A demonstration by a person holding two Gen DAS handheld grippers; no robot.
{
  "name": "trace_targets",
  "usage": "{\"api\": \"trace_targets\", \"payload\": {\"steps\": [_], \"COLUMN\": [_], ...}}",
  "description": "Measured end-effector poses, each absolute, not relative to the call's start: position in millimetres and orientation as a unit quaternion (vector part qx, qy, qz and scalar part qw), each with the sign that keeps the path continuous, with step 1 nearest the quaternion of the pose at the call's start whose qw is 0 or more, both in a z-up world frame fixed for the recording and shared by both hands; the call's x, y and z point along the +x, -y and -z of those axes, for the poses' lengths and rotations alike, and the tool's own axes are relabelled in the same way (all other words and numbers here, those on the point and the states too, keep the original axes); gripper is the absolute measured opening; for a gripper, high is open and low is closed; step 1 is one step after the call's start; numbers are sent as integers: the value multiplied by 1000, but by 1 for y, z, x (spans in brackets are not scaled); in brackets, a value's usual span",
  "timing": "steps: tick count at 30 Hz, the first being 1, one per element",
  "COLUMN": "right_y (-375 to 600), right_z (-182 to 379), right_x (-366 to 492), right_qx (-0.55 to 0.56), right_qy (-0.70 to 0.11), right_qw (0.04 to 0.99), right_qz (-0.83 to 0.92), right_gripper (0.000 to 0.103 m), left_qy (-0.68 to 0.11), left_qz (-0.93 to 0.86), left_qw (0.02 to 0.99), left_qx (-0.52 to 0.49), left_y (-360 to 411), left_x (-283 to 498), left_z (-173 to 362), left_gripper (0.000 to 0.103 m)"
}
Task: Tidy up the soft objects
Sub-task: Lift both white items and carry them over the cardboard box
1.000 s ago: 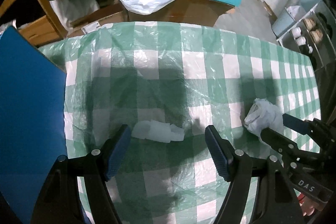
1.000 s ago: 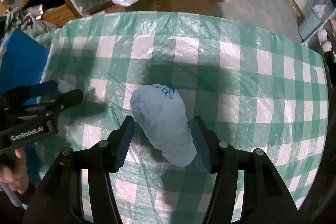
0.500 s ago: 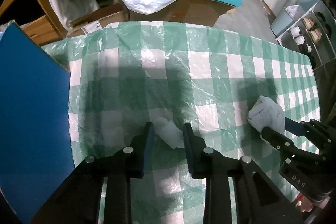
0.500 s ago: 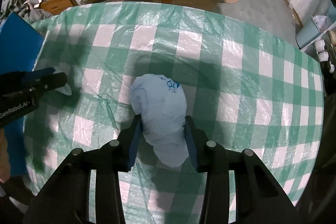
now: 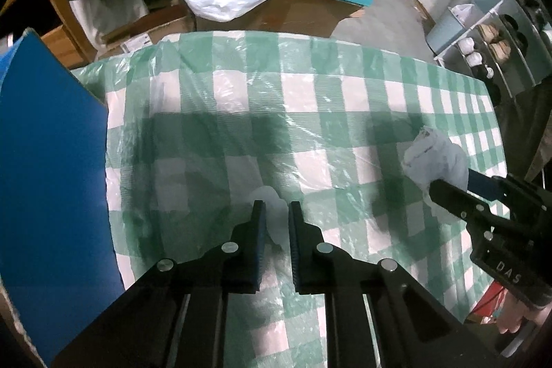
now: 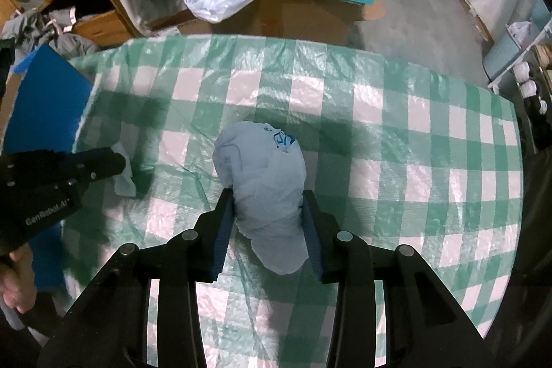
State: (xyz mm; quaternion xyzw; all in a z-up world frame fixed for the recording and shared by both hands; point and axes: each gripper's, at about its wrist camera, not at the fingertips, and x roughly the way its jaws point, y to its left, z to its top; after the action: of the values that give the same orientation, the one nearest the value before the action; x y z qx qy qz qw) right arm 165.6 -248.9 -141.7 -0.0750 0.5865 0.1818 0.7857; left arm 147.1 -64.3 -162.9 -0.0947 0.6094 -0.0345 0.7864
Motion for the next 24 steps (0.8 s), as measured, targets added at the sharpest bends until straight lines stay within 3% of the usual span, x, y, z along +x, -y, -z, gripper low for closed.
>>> {"api": "trace_targets", "payload": {"steps": [24], "right_y": [248], "right_z": [65], "right_x": [124], "right_qx": [-53], "right_qy": [-533], "right_qw": [819], "right_qz": [-206], "right_gripper": [37], "left_qy": [-534], "left_qz": [59], "left_qw": [842], "left_qx": [-42], "left_y": [73], "left_x": [97], "left_z": [80], "left_gripper": [12]}}
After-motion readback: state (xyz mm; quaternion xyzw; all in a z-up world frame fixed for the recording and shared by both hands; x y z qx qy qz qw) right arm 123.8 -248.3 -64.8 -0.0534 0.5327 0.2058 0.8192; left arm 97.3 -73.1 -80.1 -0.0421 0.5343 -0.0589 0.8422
